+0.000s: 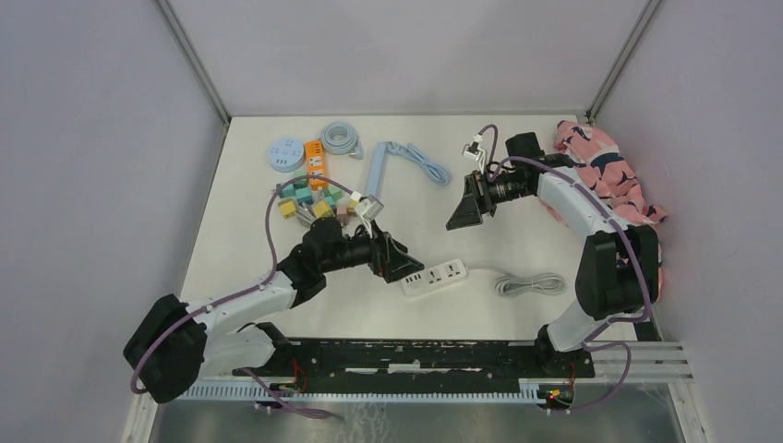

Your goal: Pull the plug off the socket

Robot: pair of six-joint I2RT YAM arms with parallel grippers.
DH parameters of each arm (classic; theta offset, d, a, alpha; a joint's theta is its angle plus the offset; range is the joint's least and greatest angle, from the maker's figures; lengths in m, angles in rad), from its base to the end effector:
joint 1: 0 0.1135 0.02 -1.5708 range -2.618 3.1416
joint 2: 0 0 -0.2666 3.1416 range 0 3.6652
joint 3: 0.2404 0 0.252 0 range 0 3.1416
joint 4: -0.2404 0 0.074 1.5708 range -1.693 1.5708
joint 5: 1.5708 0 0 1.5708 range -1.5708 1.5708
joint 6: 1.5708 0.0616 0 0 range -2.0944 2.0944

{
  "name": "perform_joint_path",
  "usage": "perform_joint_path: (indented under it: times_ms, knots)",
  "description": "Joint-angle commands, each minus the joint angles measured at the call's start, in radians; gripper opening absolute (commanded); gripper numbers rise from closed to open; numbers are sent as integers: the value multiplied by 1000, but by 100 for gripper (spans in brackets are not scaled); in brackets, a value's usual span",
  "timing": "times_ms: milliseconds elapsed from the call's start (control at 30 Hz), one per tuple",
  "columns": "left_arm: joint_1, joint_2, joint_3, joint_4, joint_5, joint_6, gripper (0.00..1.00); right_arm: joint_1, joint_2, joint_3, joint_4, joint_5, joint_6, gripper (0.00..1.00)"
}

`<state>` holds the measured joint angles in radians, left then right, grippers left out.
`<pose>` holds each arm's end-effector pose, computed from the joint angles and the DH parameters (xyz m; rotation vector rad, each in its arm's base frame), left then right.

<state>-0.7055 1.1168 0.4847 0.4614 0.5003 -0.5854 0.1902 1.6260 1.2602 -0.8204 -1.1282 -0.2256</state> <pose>0.1804 -0.1925 0.2351 0.5189 1.8602 -1.3421 0.3061 0.1156 0.2551 -0.7702 2.2452 1.4821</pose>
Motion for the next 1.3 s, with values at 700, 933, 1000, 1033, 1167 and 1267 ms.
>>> perform_joint_path:
  times_ms: [700, 933, 1000, 1033, 1167, 1267]
  knots:
    - [-436, 368, 350, -432, -443, 488, 99, -30, -15, 41, -5, -28, -18, 100]
    - [-439, 540, 537, -626, -475, 565, 99, -31, -14, 41, -5, -27, -17, 100]
    - [-439, 576, 585, -656, -510, 578, 99, -33, -16, 41, -6, -26, -17, 100]
    - [-439, 586, 599, -665, -525, 586, 99, -33, -16, 42, -5, -27, -17, 100]
    - [-439, 603, 632, -672, -573, 627, 99, -36, -14, 41, -6, -30, -17, 99]
    - [-436, 622, 654, -681, -597, 662, 99, -36, -12, 40, -7, -31, -15, 100]
